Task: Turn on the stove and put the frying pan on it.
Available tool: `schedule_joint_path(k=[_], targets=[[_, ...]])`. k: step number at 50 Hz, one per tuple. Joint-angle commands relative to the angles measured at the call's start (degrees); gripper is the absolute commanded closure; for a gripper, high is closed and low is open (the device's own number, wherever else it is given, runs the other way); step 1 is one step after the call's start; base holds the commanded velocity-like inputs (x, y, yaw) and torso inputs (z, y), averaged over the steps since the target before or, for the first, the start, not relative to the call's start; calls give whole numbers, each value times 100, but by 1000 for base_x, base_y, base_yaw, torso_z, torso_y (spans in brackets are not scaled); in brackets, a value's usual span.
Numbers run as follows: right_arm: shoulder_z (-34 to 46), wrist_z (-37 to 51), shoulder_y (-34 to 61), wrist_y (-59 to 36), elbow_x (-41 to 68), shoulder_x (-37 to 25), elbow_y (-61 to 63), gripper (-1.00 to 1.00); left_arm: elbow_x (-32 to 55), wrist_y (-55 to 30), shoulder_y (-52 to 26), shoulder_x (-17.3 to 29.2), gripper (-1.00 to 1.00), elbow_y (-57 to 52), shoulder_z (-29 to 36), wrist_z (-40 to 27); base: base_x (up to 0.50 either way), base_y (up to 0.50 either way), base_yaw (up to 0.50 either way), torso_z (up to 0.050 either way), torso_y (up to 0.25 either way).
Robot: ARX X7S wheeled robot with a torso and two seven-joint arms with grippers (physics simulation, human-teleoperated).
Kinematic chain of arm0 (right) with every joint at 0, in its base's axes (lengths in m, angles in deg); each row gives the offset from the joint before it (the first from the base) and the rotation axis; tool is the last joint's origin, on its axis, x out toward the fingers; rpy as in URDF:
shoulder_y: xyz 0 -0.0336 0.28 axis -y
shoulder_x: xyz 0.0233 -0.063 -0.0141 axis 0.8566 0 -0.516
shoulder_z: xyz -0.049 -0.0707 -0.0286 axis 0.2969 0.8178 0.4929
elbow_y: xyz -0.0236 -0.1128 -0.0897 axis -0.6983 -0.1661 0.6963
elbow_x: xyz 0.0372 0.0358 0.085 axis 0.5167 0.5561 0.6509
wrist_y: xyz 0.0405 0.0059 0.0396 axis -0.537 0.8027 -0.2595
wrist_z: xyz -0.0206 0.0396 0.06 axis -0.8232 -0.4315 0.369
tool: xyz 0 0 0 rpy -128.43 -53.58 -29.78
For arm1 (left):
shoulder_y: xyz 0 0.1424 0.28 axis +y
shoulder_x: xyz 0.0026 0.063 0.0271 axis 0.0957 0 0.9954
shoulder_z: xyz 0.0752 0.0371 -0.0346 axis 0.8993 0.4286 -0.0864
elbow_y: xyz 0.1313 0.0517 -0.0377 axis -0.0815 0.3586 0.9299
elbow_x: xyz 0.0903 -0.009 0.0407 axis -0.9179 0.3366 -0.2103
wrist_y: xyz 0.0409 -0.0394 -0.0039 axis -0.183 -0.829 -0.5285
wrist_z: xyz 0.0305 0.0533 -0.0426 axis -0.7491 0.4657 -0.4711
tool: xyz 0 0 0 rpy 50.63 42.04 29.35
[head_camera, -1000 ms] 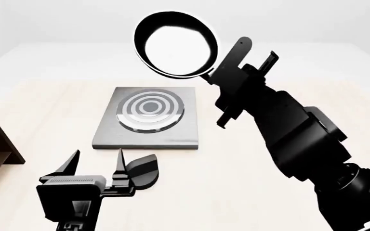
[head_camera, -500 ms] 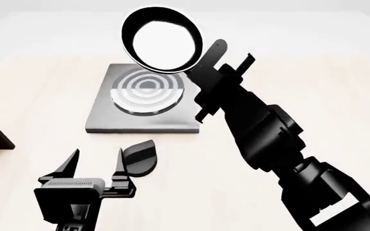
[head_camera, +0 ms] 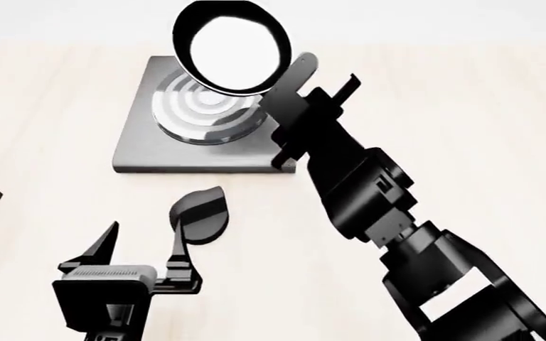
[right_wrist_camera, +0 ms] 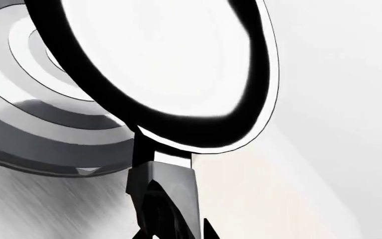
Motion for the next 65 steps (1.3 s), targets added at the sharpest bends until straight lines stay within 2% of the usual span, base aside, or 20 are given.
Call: schedule_joint_path(k=[1,15,30,37,65], targets=[[-14,432,308,384,-411,392,-570,100,26,-3,2,10,-100,15,24,-1,0,0,0,0,0],[623,628,451,507,-278,545,-941,100,122,9,14,50,-100,-20,-1,8,0,0,0,0,1],[3006,1956,1152,1257,2394,558,-1742,100,131,68,17,64,-100,-3,-6,-6,0,0,0,0,2],[3812,2285,1253,1500,3045,559,-1890,100,149,105,11,70,-100,24,-3,13,0,0,0,0,1],[4035,2263,1128,1475,3141,559,-1824,100,240,241,43,127,-100,36,-77,13,0,0,0,1,1]])
